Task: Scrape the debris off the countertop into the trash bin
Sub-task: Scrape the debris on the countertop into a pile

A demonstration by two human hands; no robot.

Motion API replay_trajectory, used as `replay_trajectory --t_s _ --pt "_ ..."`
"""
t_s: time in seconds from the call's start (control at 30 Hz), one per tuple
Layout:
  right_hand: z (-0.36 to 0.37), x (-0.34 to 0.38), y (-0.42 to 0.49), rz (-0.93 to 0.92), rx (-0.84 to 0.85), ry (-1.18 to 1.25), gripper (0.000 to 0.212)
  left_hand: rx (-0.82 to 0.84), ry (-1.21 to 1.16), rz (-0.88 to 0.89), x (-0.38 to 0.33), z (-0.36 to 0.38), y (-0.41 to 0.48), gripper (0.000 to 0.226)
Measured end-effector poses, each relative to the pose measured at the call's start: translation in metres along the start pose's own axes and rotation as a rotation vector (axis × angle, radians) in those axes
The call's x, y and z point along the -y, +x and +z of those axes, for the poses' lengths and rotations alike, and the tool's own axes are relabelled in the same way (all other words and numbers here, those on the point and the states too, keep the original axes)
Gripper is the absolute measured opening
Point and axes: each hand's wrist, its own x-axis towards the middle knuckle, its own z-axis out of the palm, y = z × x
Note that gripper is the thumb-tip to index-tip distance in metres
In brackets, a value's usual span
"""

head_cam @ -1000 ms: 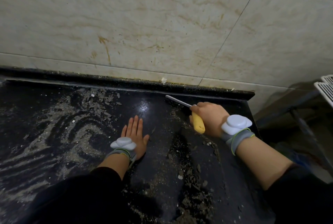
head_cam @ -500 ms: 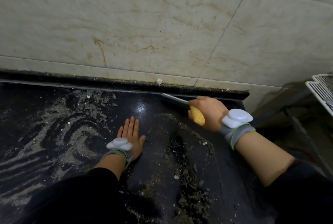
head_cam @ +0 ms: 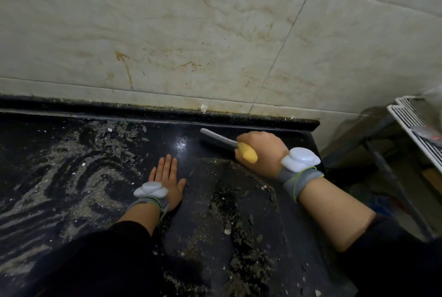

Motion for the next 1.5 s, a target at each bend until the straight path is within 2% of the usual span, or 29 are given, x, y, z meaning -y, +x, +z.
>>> replay_trajectory --t_s 0.1,0.17,0.3,0.4,0.53,0.6,0.7,0.83,0.97,1.03,1.17,1.37,1.5 --pt "0.004 -0.004 0.004 0.141 -0.053 -0.025 0.023 -0.010 0.000 -0.005 0.001 0.002 -0.001 0.065" --pt "0.008 0.001 0.002 0.174 -0.008 -0.007 0.029 -0.009 0.008 -0.007 0.000 0.002 0.000 0.065" --pt "0.016 0.015 -0.011 0.059 0.095 -0.043 0.031 0.007 0.013 -0.005 0.000 0.001 0.001 0.065" --pt "0.010 0.015 -0.019 0.014 0.124 0.052 0.028 0.038 0.013 -0.012 0.001 0.001 0.002 0.065" --pt "0.000 0.007 -0.032 0.094 -0.024 0.104 0.049 0.073 -0.005 0.014 0.002 -0.002 0.003 0.065" --pt "-0.003 0.000 -0.043 0.149 -0.128 0.152 0.046 0.081 -0.030 0.031 0.003 -0.001 0.003 0.065" --pt "-0.004 -0.013 -0.060 0.316 -0.253 0.264 0.041 0.096 -0.039 0.045 0.005 0.000 0.004 0.065" --pt "0.006 -0.025 -0.082 0.666 -0.358 0.316 0.032 0.111 -0.055 0.063 0.006 0.000 0.007 0.066" --pt "0.010 -0.028 -0.109 0.926 -0.357 0.358 0.034 0.115 -0.056 0.073 0.006 -0.001 0.005 0.066" --pt "0.010 -0.019 -0.119 0.925 -0.294 0.277 0.031 0.122 -0.056 0.076 0.006 -0.002 0.005 0.066" --pt "0.011 0.012 -0.124 0.750 -0.135 0.184 0.030 0.159 -0.060 0.089 0.010 -0.004 0.006 0.066" --pt "0.010 0.046 -0.118 0.555 -0.109 0.189 0.033 0.164 -0.059 0.099 0.008 -0.006 0.004 0.066" --pt "-0.003 0.038 -0.118 0.622 -0.204 0.183 0.028 0.154 -0.054 0.104 0.009 -0.005 0.005 0.067"
